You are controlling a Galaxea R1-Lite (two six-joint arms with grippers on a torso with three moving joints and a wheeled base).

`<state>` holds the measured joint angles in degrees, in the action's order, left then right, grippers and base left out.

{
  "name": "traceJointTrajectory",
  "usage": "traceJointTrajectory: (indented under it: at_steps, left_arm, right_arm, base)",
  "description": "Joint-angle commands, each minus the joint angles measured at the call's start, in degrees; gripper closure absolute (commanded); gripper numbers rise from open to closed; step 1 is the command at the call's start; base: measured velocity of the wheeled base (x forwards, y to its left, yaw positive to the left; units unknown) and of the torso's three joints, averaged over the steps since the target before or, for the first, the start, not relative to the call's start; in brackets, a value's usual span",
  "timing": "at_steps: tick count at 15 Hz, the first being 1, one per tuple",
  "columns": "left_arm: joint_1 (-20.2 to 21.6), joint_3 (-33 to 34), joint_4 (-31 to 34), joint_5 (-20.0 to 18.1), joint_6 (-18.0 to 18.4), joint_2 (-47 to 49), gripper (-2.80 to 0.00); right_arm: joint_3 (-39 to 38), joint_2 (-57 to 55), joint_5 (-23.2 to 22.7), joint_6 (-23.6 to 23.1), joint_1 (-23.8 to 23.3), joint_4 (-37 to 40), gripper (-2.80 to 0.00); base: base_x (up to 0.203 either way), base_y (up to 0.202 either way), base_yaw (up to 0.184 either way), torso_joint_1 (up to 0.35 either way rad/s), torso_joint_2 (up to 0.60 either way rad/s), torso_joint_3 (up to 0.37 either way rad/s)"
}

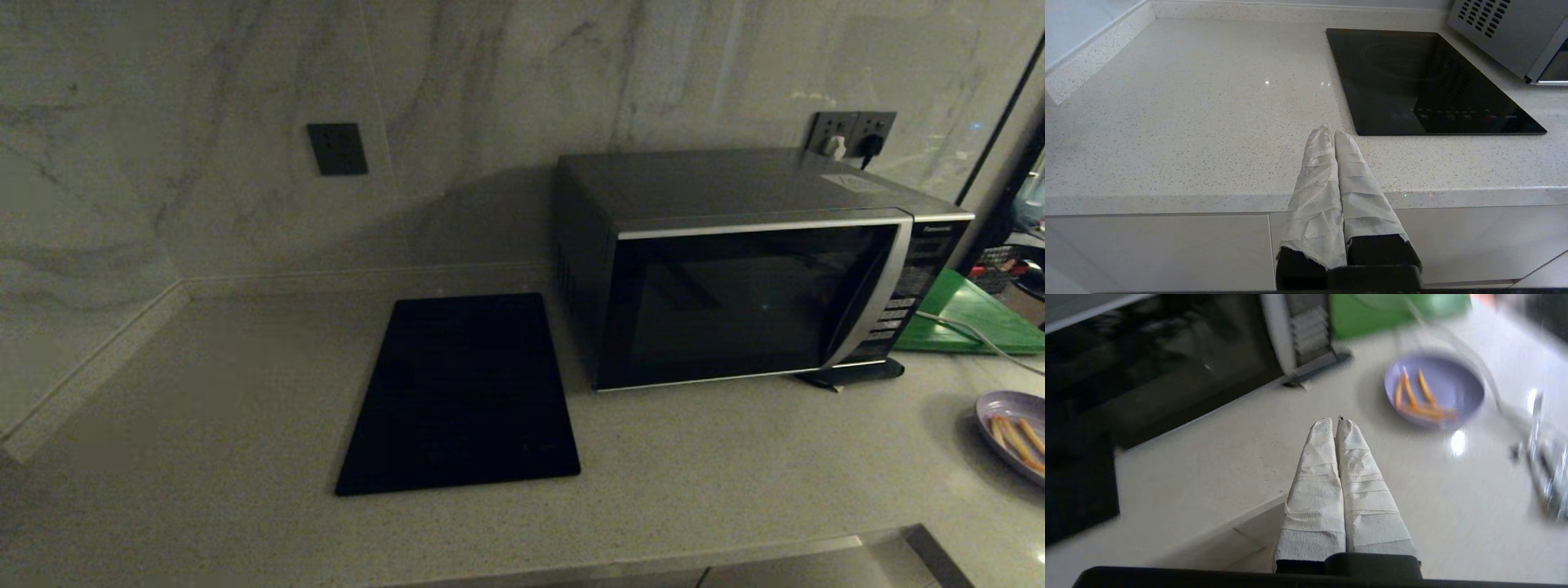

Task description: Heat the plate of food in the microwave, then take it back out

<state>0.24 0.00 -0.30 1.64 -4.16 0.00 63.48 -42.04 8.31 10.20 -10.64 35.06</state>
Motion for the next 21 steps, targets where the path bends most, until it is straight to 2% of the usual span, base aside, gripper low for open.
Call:
traceJointTrajectory:
  at_steps: [1,4,6,10,12,14,16,18,20,21]
  left_arm:
    - [0.02,0.00,-0.05,0.03,-0.06,0.09,0.00]
    - [0.02,0.00,-0.05,0.03,-0.06,0.07,0.00]
    - [0.02,0.00,-0.05,0.03,-0.06,0.09,0.00]
    - [0.02,0.00,-0.05,0.03,-0.06,0.09,0.00]
    - [0.02,0.00,-0.05,0.03,-0.06,0.09,0.00]
    - [0.02,0.00,-0.05,0.03,-0.06,0.09,0.00]
    - [0.02,0.00,-0.05,0.03,-0.06,0.09,0.00]
    - [0.02,0.00,-0.05,0.03,-0.06,0.09,0.00]
    - [0.02,0.00,-0.05,0.03,-0.06,0.09,0.00]
    - [0.02,0.00,-0.05,0.03,-0.06,0.09,0.00]
  right_arm:
    - [-5.48,13.48,-0.31,-4.85,4.20,-0.98,0.00]
    - [-10.54,24.10,-0.54,-7.85,7.79,-1.32,0.00]
    - [-13.58,29.79,-0.19,-8.18,9.07,0.38,0.00]
    - [-18.80,41.72,0.30,-5.19,10.49,5.99,0.00]
    - [-23.71,42.19,-0.09,0.14,10.60,8.73,0.00]
    - [-32.84,42.10,-0.51,1.14,10.64,3.52,0.00]
    - [-44.22,42.07,-0.69,0.92,10.64,-9.32,0.00]
    - [-54.15,42.05,-0.84,-1.83,10.64,-22.28,0.00]
    - [-60.23,42.05,-1.27,-4.07,10.68,-31.41,0.00]
    - [-60.94,42.04,-2.66,-4.54,10.64,-32.91,0.00]
  base:
    - [0.000,0.000,0.000,0.000,0.00,0.000]
    - [0.000,0.000,0.000,0.000,0.00,0.000]
    - [0.000,0.000,0.000,0.000,0.00,0.000]
    - [0.000,0.000,0.000,0.000,0.00,0.000]
    - [0.000,0.000,0.000,0.000,0.00,0.000]
    - [0.000,0.000,0.000,0.000,0.00,0.000]
    - [0.000,0.000,0.000,0.000,0.00,0.000]
    - [0.000,0.000,0.000,0.000,0.00,0.000]
    - [0.000,0.000,0.000,0.000,0.00,0.000]
    - [0.000,0.000,0.000,0.000,0.00,0.000]
